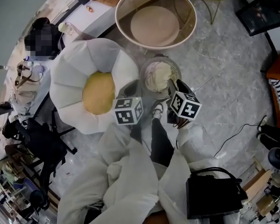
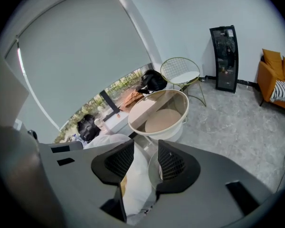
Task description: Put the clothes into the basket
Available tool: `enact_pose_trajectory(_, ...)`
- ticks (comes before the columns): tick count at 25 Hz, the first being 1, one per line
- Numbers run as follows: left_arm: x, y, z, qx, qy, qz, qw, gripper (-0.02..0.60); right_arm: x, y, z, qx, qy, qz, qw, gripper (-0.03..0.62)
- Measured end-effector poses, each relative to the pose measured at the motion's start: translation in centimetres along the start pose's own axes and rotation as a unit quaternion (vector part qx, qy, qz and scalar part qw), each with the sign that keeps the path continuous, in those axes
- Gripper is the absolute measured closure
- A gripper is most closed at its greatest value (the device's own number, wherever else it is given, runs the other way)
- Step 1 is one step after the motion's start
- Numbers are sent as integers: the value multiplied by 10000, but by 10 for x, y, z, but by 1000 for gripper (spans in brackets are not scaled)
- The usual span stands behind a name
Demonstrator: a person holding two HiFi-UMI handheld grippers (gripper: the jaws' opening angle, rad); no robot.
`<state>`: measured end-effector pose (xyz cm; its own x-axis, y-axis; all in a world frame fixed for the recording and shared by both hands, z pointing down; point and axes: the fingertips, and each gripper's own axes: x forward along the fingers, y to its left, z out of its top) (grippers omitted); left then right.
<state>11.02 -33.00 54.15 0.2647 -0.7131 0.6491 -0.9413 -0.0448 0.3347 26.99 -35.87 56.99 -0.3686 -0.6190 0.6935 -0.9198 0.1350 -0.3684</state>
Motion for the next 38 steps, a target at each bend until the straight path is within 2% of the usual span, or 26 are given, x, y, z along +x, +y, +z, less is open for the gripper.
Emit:
enact_pose_trajectory(5,-22,-4,18,-14,-162,-97,9998,575,-34,5,21,104,-348,16,9993,432)
enact_pose_trajectory(9,-36,-14,51,109,-501,-282,9983,575,-55,22,55,-81,-861,-19,9963,499)
enact_pose_trajectory(13,-49,-22,82,269,-742,-461,9958,575,-73,49,87,-172,-1243,67,9921,534)
enact_pose_trajectory(17,-66,-34,93,459,-863,-663,9930,575,-100,72,105,-382,-1560,237,9867,554)
enact_pose_trajectory(22,-78,-48,106,664,-1040,-854,9887,575,-123,82,123,-655,-1872,219,9799,554)
enact_pose_trajectory(27,-87,-53,126,804,-1235,-948,9845,575,-132,88,129,-666,-2015,176,9771,556)
enact_pose_trajectory(32,-95,-55,126,846,-1274,-997,9832,575,-137,93,122,-686,-2020,133,9769,556)
enact_pose_trajectory(38,-98,-57,124,804,-1238,-1033,9836,575,-141,95,115,-969,-1965,10,9757,571)
